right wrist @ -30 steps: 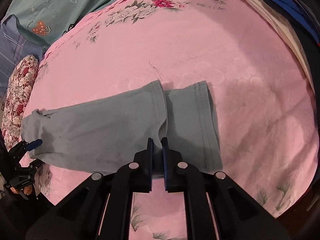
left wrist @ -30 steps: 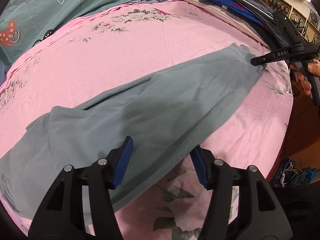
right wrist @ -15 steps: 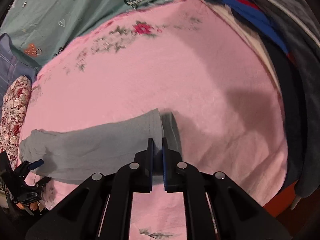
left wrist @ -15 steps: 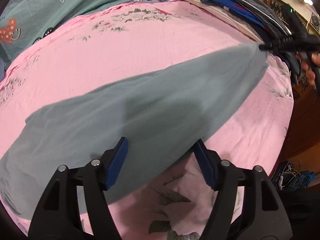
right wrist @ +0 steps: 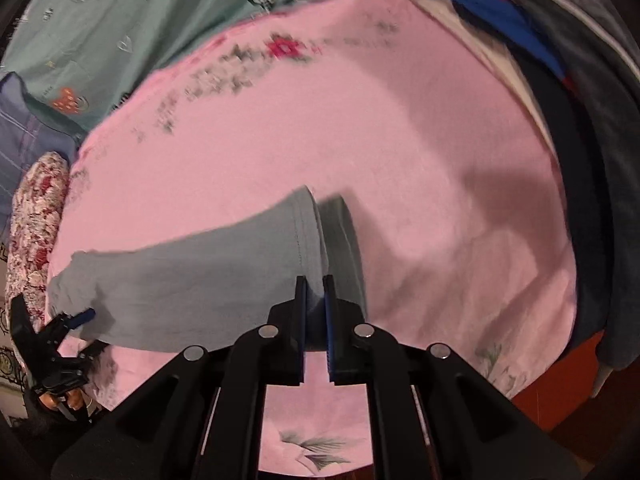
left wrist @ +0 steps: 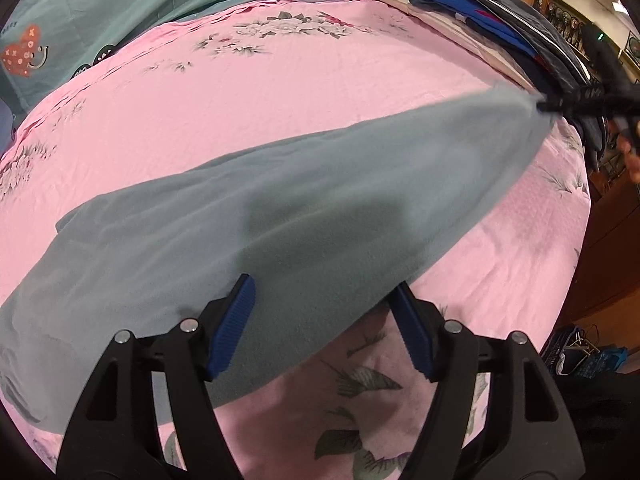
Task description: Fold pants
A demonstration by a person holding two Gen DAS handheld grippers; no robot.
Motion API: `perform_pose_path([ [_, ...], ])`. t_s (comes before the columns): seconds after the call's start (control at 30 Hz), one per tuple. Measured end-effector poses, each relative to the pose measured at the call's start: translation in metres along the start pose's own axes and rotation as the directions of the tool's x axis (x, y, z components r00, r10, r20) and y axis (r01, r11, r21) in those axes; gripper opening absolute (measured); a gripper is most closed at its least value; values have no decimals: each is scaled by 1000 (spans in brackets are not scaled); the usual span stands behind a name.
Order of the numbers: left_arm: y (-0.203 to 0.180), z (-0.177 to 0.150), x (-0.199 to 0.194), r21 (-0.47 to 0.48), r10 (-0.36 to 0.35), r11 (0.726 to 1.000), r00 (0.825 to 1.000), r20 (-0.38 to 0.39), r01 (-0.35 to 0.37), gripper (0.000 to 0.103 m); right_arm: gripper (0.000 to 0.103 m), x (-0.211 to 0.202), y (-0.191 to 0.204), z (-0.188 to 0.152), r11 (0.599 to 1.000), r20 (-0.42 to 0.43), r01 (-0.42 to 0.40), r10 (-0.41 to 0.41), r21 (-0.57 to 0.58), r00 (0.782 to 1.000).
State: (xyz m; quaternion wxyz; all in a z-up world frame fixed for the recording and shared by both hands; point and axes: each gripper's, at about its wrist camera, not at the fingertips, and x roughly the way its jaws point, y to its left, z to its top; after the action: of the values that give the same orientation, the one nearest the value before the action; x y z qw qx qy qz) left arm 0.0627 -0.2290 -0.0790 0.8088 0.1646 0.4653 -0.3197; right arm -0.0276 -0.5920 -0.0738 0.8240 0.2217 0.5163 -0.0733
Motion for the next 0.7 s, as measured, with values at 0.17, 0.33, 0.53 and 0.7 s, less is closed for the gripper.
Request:
perform_pose_path([
  [0.17, 5, -4, -2, 4, 7, 1000, 1000, -10, -7, 71, 31, 14, -4, -6, 998, -54, 70, -70, -12, 996],
  [0.33, 7, -3, -4, -4, 10, 1000, 1000, -9, -10, 71, 42, -20, -8, 17, 995, 75, 96, -95, -7, 993],
  [0.53, 7, -2, -2, -4, 11, 1000, 1000, -13, -11, 71, 38, 18, 24, 42, 992, -8, 80, -81, -103, 997],
  [0.7, 8, -3, -3, -1, 13, 1000, 1000, -15, -13, 71, 16, 42, 29, 46, 990, -73, 88, -96, -111, 993],
])
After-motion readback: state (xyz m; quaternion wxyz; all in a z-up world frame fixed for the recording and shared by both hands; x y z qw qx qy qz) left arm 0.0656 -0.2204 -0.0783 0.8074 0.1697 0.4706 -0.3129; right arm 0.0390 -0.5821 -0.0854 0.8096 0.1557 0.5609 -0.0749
